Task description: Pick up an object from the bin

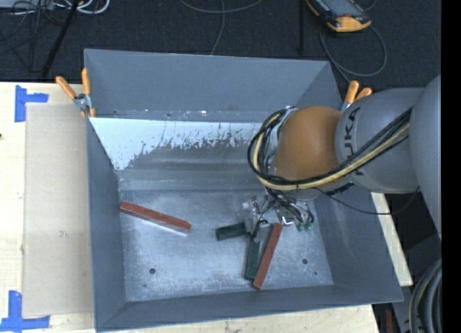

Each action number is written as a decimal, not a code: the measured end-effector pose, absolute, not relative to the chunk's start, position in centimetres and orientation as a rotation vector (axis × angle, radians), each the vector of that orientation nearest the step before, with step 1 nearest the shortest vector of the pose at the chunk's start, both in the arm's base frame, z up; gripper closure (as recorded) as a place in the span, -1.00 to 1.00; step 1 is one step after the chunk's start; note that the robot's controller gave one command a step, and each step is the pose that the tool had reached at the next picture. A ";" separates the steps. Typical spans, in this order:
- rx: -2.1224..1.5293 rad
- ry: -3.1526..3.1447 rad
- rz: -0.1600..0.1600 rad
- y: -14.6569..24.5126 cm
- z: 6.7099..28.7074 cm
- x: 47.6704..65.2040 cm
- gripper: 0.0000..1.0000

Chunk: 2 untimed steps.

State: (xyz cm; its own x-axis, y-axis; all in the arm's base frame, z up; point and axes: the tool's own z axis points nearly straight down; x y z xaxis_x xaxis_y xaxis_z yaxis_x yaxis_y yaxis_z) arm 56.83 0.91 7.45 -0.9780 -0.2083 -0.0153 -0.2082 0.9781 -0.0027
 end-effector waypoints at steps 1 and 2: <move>-0.330 3.122 0.000 0.9 7.0 56.4 -1.00; -0.329 3.121 0.000 0.9 7.0 56.4 1.00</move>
Offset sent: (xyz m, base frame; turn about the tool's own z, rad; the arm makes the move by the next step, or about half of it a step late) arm 0.0000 0.0000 0.0000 0.0000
